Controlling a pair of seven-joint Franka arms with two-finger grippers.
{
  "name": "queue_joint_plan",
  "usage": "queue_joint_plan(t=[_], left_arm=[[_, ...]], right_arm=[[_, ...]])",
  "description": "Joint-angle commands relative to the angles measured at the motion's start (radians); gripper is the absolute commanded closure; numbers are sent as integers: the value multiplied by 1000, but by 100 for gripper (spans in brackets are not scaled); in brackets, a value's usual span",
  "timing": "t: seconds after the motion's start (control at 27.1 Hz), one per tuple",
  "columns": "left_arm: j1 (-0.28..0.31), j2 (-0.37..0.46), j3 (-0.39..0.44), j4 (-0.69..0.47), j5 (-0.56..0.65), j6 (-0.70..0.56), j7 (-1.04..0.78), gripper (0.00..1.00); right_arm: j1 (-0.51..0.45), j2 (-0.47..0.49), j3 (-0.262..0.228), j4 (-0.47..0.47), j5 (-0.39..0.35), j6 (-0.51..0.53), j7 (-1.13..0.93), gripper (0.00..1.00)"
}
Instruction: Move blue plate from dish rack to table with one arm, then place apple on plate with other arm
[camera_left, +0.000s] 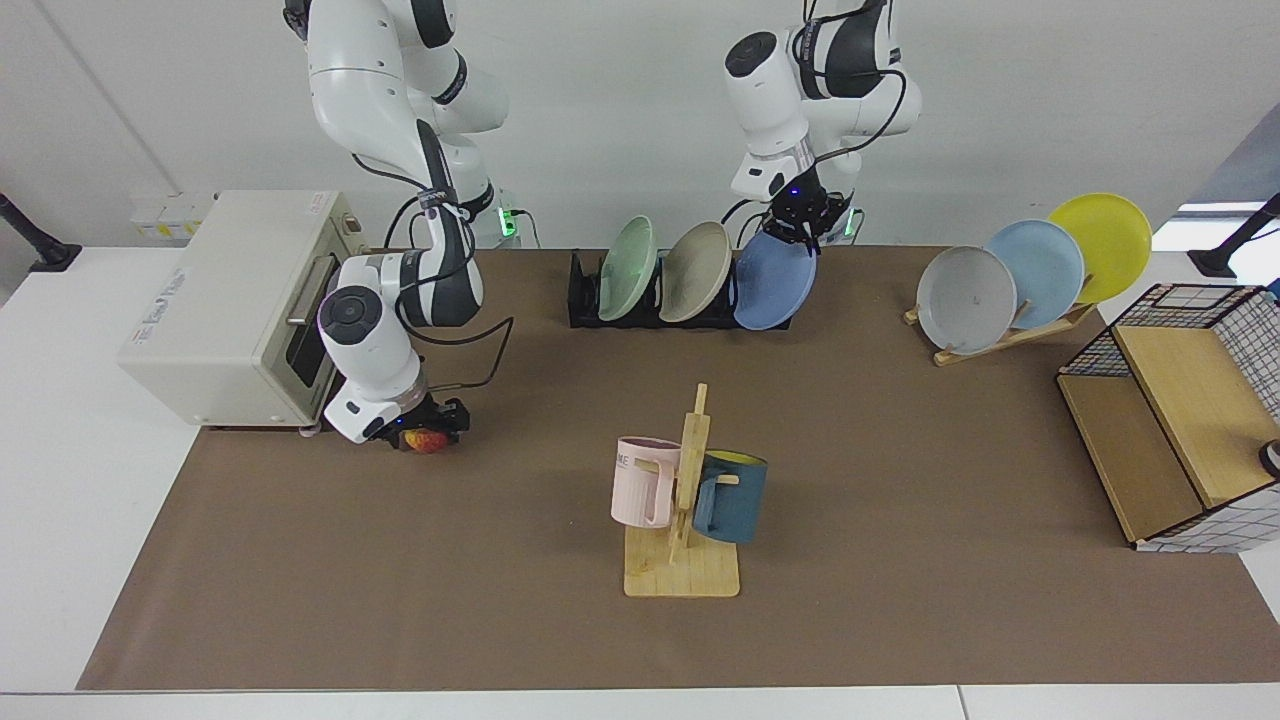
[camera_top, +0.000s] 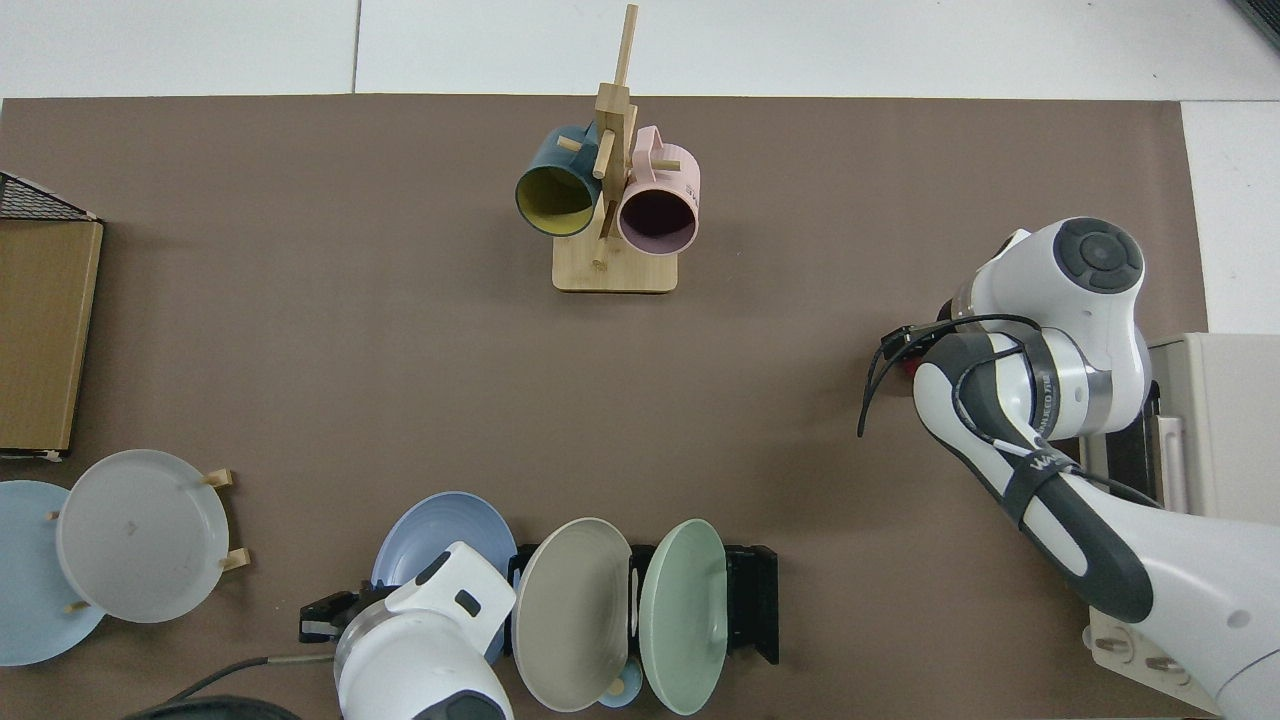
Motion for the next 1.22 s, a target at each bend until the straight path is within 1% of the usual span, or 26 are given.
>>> queue_joint_plan(t=[0.0,0.04,0.07,0.22,0.3,0.41,0.44,0.52,0.59,0.63,0.7,0.78,0.85,0.89,0.96,1.03,1.11,1.18], left_arm=[[2,5,-24,55,122,-53,-14,100],[4,8,-24,68,142,-62,-11,100],[5,11,-24,83,162,-76,-6,100],[19,31,-21,138,243,-110,12,100],[47,51,-15,181,274,-111,41,100],[111,98,5,276,267,-97,64,100],[122,121,22,307,259,-90,66,100],[122,181,60,363,236,-85,63,100],[120,249,95,422,196,-82,52,100],[120,278,114,443,157,-67,58,100],[120,299,160,445,62,22,66,100],[122,307,186,433,-20,106,73,100],[120,316,191,401,-116,174,86,100],[119,318,191,390,-172,192,99,100],[117,318,191,372,-239,220,122,100],[110,339,189,352,-278,261,132,100],[99,402,180,345,-301,332,124,100],[87,440,178,341,-316,372,123,100]], right_arm=[[1,-18,2,-28,-25,18,36,65],[1,-18,2,-25,-23,13,33,86],[-1,-16,4,-20,-25,11,31,100],[1,-18,4,-6,-23,8,34,100],[1,-24,4,6,-25,-13,33,100],[1,-32,4,47,-23,-83,30,100],[1,-38,4,63,-23,-109,30,100],[1,-55,5,81,-23,-151,28,100],[1,-81,5,86,-23,-179,25,100],[1,-96,5,86,-23,-186,25,100],[1,-125,5,86,-23,-209,25,100],[1,-150,7,86,-19,-229,27,100],[1,-176,7,86,-19,-245,27,100],[1,-190,9,87,-17,-258,25,100],[1,-211,9,101,-13,-294,25,100],[1,-223,9,125,-10,-344,24,100],[1,-233,9,150,-7,-392,24,100],[1,-248,9,153,-5,-404,24,100]])
